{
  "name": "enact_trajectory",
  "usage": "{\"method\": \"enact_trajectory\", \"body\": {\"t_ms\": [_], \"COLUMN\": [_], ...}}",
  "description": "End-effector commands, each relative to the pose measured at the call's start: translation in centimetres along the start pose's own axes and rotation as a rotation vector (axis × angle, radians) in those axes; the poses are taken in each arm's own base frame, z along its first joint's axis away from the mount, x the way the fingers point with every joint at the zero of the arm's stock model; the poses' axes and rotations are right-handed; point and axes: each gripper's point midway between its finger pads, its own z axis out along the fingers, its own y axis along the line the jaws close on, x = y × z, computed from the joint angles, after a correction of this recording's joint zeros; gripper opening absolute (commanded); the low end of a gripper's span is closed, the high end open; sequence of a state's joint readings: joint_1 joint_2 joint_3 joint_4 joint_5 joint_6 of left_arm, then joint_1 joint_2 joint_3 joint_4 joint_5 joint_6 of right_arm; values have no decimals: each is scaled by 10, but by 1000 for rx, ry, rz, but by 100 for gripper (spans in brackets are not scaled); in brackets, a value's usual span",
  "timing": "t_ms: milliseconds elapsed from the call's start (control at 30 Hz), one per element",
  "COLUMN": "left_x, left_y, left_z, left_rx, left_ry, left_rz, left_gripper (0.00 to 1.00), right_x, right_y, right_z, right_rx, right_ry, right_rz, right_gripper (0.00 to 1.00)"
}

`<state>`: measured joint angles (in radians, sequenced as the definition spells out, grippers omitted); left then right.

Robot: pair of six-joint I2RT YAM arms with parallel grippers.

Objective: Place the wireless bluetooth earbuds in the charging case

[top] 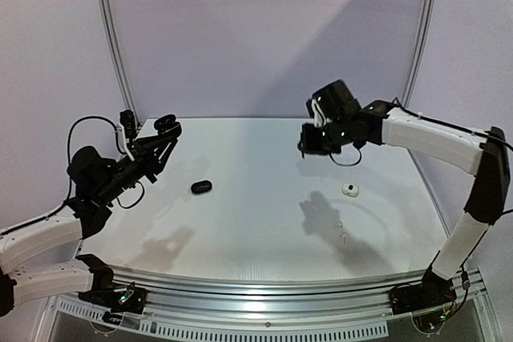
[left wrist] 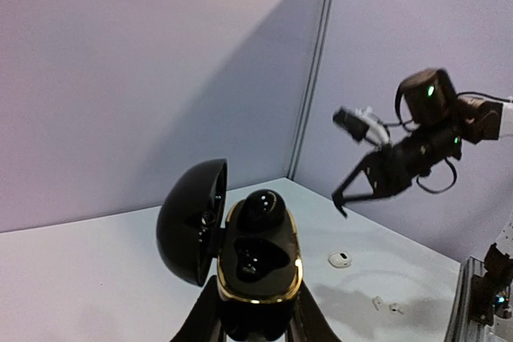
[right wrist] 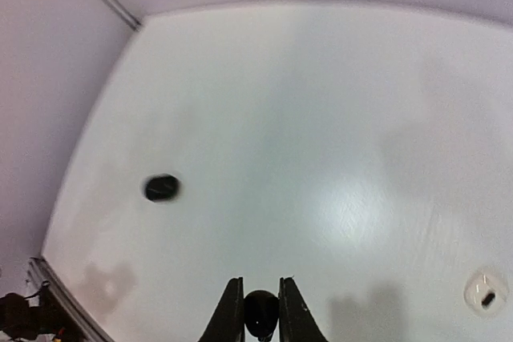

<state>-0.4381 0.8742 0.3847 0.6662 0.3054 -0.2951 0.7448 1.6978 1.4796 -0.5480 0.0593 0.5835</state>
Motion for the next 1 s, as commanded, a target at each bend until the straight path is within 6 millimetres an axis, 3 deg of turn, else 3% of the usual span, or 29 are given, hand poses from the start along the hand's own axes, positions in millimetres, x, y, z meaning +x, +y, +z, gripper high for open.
{"method": "enact_trajectory", "body": {"t_ms": [0, 167, 267, 400, 567, 700, 967], "left_x": [-15, -34, -42, -51, -59, -61, -58], "left_y": [-28, -66, -86, -112, -144, -162, -176], "left_z": [8, 10, 8, 2, -9, -13, -14], "left_rx": [160, 381, 507, 679, 879, 984, 1072], "left_ry": [12, 21, 38, 62, 86, 119, 148], "left_rz": [-29, -27, -52, -67, -10, -14, -17], "left_gripper": [0, 0, 0, 0, 0, 0, 0], "right_x": [-88, -106, -102, -83, -68, -49, -23], "right_y": [133, 213, 248, 288, 311, 319, 325], "right_z": [-109, -197, -227, -254, -270, -267, -264], "right_rx": [-479, -807, -930, -1076, -1163, -1182, -1245], "right_ry": [-398, -592, -622, -645, -652, -639, -583], "right_rz": [-307, -539, -644, -767, -840, -926, -997], "right_gripper": [0, 0, 0, 0, 0, 0, 0]}}
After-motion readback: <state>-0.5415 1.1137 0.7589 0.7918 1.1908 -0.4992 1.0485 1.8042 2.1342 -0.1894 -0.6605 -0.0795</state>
